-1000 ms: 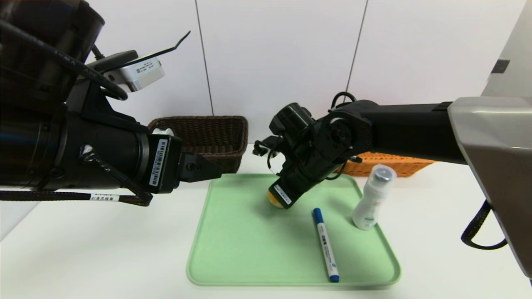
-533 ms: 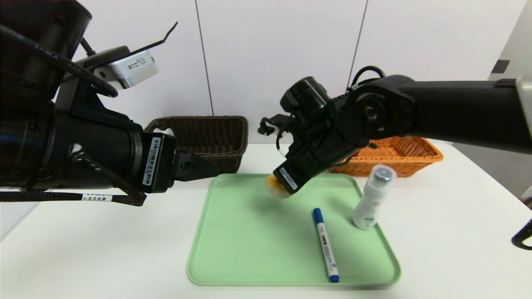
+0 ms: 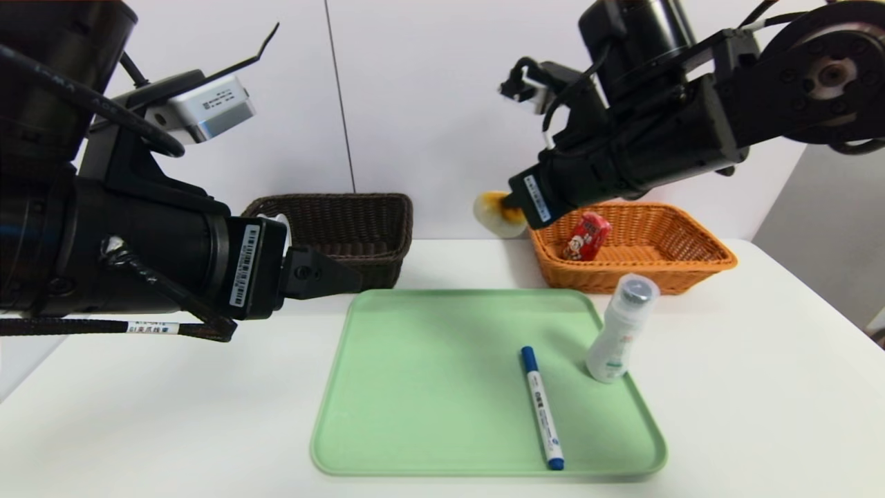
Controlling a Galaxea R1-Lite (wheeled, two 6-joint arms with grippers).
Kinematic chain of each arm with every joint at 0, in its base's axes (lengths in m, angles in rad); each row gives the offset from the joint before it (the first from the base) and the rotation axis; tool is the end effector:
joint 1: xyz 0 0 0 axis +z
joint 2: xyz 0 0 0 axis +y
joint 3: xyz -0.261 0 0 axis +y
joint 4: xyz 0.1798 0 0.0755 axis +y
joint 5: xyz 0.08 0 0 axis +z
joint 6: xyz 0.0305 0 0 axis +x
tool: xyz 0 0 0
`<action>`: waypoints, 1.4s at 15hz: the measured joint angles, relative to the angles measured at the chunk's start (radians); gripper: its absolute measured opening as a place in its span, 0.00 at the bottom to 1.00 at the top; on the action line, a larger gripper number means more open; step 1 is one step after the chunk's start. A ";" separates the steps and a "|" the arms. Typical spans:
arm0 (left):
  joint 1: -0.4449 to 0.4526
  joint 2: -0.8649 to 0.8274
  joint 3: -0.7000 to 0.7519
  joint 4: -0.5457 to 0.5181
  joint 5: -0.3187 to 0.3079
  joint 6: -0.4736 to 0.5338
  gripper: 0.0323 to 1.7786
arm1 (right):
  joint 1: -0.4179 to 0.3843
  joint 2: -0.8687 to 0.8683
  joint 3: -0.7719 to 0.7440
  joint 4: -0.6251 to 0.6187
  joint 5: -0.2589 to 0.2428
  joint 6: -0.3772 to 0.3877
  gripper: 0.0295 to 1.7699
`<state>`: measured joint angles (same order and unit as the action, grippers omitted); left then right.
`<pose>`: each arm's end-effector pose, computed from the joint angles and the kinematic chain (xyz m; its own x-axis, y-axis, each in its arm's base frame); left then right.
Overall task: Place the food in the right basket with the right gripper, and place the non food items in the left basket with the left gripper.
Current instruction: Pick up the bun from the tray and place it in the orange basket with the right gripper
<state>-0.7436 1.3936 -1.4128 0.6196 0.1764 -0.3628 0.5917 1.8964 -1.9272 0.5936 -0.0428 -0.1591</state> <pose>0.1678 -0.1471 0.2737 0.7167 -0.4207 -0.5562 0.3758 0.9048 -0.2001 0.2948 0.1965 0.2693 0.7252 0.4358 -0.5331 -0.5907 0.7915 -0.1565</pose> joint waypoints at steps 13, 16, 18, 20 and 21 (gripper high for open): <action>0.004 0.005 0.014 -0.010 0.000 -0.017 0.95 | -0.512 0.021 0.022 -0.072 0.033 0.100 0.01; 0.006 0.006 0.017 -0.010 0.000 -0.018 0.95 | -0.535 0.096 0.022 -0.073 0.035 0.101 0.01; 0.011 0.006 0.018 -0.010 0.000 -0.017 0.95 | -0.546 0.152 0.020 -0.074 0.035 0.109 0.01; 0.017 0.007 0.020 -0.010 -0.001 -0.017 0.95 | -0.549 0.205 0.018 -0.074 0.035 0.119 0.01; 0.017 0.007 0.020 -0.010 -0.001 -0.017 0.95 | -0.550 0.229 0.016 -0.075 0.035 0.119 0.01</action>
<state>-0.7264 1.4004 -1.3928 0.6098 0.1751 -0.3796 0.0417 2.1249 -1.9113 0.5189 -0.0077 -0.0398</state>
